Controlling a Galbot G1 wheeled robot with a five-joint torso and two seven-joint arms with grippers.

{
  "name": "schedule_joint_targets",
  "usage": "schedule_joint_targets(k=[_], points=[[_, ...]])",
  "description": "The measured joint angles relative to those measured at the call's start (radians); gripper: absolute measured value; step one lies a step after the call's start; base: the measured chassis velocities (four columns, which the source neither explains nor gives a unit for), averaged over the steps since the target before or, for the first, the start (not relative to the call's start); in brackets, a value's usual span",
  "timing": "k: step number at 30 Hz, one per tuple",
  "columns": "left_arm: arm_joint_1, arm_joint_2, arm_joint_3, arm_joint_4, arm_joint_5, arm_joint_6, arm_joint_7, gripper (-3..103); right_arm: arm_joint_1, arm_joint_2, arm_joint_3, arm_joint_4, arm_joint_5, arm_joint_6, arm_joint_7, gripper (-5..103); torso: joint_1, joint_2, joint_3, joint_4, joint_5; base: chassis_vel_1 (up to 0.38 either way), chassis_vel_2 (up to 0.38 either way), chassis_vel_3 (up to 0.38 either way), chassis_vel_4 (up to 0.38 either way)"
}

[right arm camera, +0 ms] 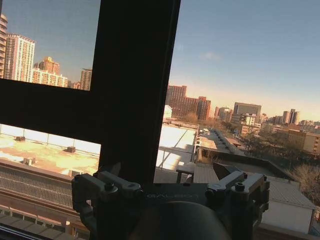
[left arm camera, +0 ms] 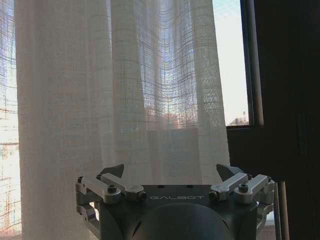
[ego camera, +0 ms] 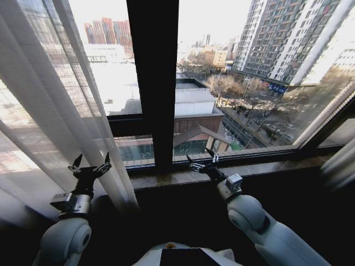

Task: Open the curtains by pulling them apart, changing their state from closed to fully open.

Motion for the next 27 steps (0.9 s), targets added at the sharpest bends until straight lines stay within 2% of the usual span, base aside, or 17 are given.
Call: schedule_joint_targets(k=[11, 14, 17, 23, 27], points=[[-0.027, 0.012, -0.022, 0.033, -0.027, -0.005, -0.004, 100, 0.001, -0.007, 0.02, -0.015, -0.001, 0.014, 0.016, 100, 0.0, 0.0, 0.0, 0.0, 0.0, 0.0, 0.0, 0.0, 0.0], [-0.039, 0.024, -0.021, 0.035, -0.041, -0.005, 0.024, 100, 0.002, -0.008, 0.022, -0.015, -0.001, 0.015, 0.022, 100, 0.0, 0.0, 0.0, -0.0001, 0.0001, 0.0, 0.0, 0.0, 0.0], [-0.039, 0.029, -0.007, 0.026, -0.048, -0.002, 0.087, 100, 0.002, -0.007, 0.022, -0.019, -0.002, 0.015, 0.024, 100, 0.0, 0.0, 0.0, -0.0001, 0.0001, 0.0, 0.0, 0.0, 0.0], [-0.038, 0.034, 0.006, 0.026, -0.051, 0.006, 0.095, 100, 0.004, -0.014, 0.02, -0.021, -0.003, 0.015, 0.024, 100, 0.0, 0.0, 0.0, 0.0, 0.0001, 0.0, 0.0, 0.0, 0.0], [-0.072, 0.065, 0.008, 0.053, -0.073, 0.01, 0.087, 100, 0.014, -0.018, 0.02, -0.032, -0.003, 0.016, 0.023, 100, 0.0, 0.0, 0.0, 0.0, 0.0, 0.0, 0.0, 0.0, 0.0]])
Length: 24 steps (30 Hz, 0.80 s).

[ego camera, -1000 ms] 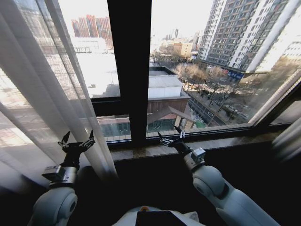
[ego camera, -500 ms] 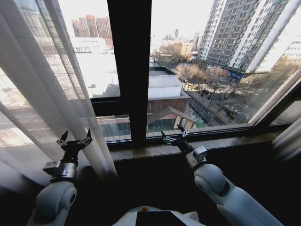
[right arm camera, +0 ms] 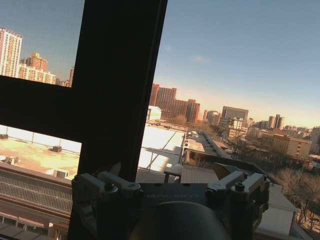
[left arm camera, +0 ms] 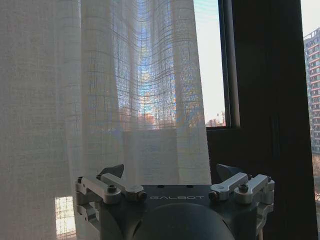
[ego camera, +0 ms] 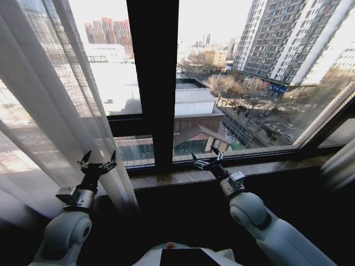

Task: Open the curtains by pulling them apart, changing their state from closed to fully open.

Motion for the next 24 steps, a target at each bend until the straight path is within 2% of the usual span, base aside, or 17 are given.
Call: schedule_joint_targets(k=[5, 13, 19, 24], points=[[-0.045, 0.04, 0.011, 0.032, -0.021, 0.006, -0.031, 100, 0.006, 0.006, -0.002, -0.008, -0.001, 0.0, -0.001, 100, 0.0, 0.0, 0.0, -0.0002, 0.0, 0.0, 0.0, 0.0, 0.0], [-0.062, 0.044, 0.024, 0.046, -0.022, 0.009, -0.099, 100, 0.009, 0.022, -0.003, -0.022, -0.011, 0.001, -0.002, 100, 0.0, 0.0, 0.0, 0.0001, -0.0001, 0.0, 0.0, 0.0, 0.0], [-0.096, 0.081, 0.025, 0.06, -0.032, 0.023, -0.17, 100, 0.012, 0.041, -0.01, -0.031, -0.028, 0.001, -0.005, 100, 0.0, 0.0, 0.0, -0.0001, 0.0, 0.0, 0.0, 0.0, 0.0], [-0.094, 0.072, 0.015, 0.066, -0.035, 0.024, -0.194, 100, 0.009, 0.039, -0.008, -0.032, -0.033, 0.001, -0.006, 100, 0.0, 0.0, 0.0, 0.0, 0.0, 0.0, 0.0, 0.0, 0.0]])
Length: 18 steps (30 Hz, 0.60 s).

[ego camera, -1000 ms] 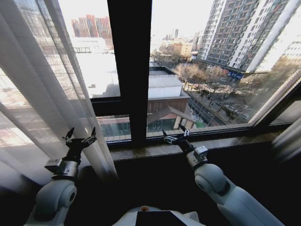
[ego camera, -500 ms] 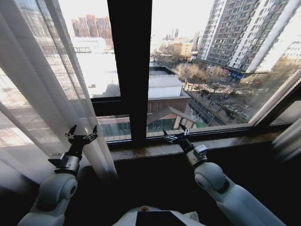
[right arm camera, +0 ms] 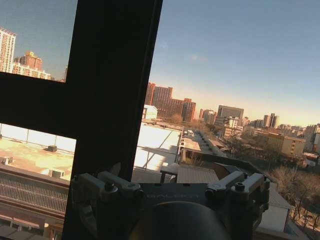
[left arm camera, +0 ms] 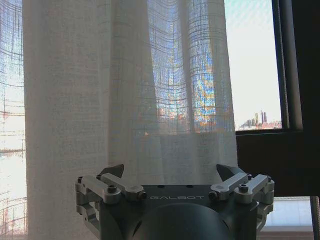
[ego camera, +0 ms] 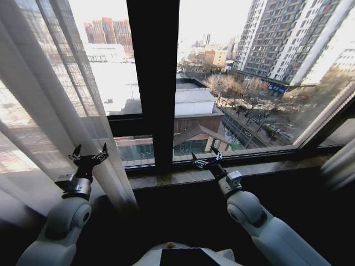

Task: Open the curtains by pulling them apart, changing their state from closed to fully open.

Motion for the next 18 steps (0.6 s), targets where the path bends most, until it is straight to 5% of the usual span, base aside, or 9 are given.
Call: schedule_joint_targets(k=[18], points=[[0.044, -0.018, -0.058, 0.0, -0.011, -0.024, 0.019, 100, 0.02, -0.009, -0.012, -0.025, 0.004, 0.0, -0.004, 100, 0.0, 0.0, 0.0, 0.0001, 0.0, 0.0, 0.0, 0.0, 0.0]])
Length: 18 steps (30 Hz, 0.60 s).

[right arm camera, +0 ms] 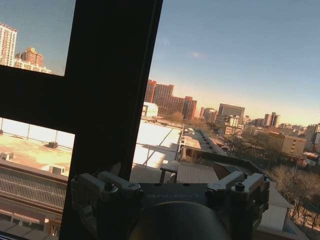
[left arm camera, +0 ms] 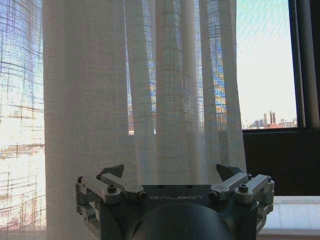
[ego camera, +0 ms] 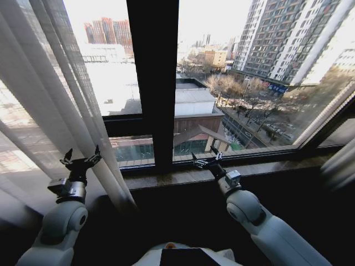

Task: Open the curtains by pulling them apart, changing their state from closed to fully open.

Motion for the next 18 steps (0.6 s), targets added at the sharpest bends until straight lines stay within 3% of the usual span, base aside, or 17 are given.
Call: schedule_joint_targets(k=[13, 18], points=[[-0.049, 0.112, 0.025, 0.05, -0.063, 0.028, 0.19, 100, -0.03, 0.004, 0.012, 0.006, -0.002, 0.006, 0.002, 100, 0.0, 0.0, 0.0, -0.0001, 0.0001, 0.0, 0.0, 0.0, 0.0], [-0.054, 0.138, 0.025, 0.071, -0.073, 0.028, 0.237, 100, -0.038, 0.014, 0.015, 0.007, -0.009, 0.008, 0.003, 100, 0.0, 0.0, 0.0, 0.0, 0.0, 0.0, 0.0, 0.0, 0.0]])
